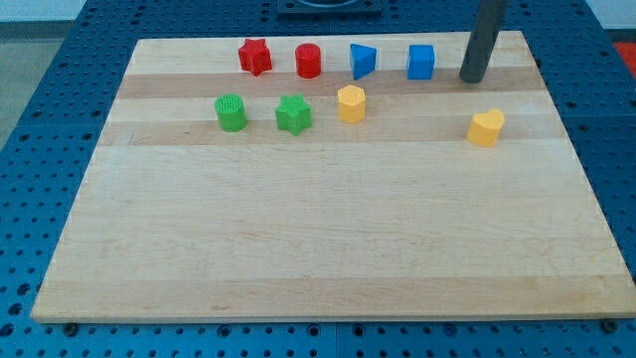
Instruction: Move the yellow heart to the center
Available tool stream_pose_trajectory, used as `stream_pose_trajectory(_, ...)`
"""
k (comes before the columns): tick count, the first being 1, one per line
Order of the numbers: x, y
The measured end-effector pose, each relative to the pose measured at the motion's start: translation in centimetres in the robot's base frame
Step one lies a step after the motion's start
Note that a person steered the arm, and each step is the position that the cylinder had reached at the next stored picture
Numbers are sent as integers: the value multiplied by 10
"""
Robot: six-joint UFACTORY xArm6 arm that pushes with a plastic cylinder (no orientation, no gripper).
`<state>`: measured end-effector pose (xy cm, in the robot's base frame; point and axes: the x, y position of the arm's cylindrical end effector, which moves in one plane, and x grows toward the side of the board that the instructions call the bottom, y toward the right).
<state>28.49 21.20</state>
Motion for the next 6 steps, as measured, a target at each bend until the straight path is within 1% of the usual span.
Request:
stream_pose_trajectory(1,42,93)
stream_pose_trajectory(2,115,87)
stream_pose_trajectory(3,108,26)
stream_pose_trajectory(4,98,-52)
stream_pose_trajectory(5,100,-102)
stream_pose_trajectory(6,109,-179)
